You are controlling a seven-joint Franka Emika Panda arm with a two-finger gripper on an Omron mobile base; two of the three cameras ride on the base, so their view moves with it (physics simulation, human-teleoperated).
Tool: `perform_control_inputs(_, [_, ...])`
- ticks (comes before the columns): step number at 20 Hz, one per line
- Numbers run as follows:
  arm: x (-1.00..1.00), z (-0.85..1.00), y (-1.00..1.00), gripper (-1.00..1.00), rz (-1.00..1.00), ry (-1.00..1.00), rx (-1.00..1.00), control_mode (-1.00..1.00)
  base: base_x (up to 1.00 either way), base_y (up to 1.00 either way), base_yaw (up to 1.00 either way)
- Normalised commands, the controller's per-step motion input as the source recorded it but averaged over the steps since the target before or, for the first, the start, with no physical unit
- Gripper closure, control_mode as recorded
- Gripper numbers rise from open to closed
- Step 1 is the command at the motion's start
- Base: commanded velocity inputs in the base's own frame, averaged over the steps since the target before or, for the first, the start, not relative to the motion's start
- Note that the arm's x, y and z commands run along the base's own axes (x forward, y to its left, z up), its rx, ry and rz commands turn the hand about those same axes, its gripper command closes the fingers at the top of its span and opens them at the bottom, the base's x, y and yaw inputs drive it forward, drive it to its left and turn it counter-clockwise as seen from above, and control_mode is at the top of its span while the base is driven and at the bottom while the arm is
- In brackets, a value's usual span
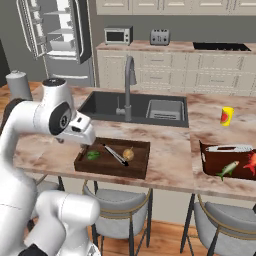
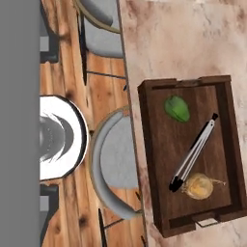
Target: Gather the onion and avocado from the fridge and place them on a tray on the dining counter. Then gather the fishs from the fridge and place them on the other tray.
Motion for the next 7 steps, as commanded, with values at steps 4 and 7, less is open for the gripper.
perform_control_inputs(4, [-0.88, 0.11, 0.00, -1.00, 0.00, -0.15, -0.02, -1.00, 0.00, 0.00, 0.00])
perform_control_inputs(7, [-0.76, 0.00, 0.00, -1.00, 0.00, -0.16, -0.02, -1.00, 0.00, 0.00, 0.00])
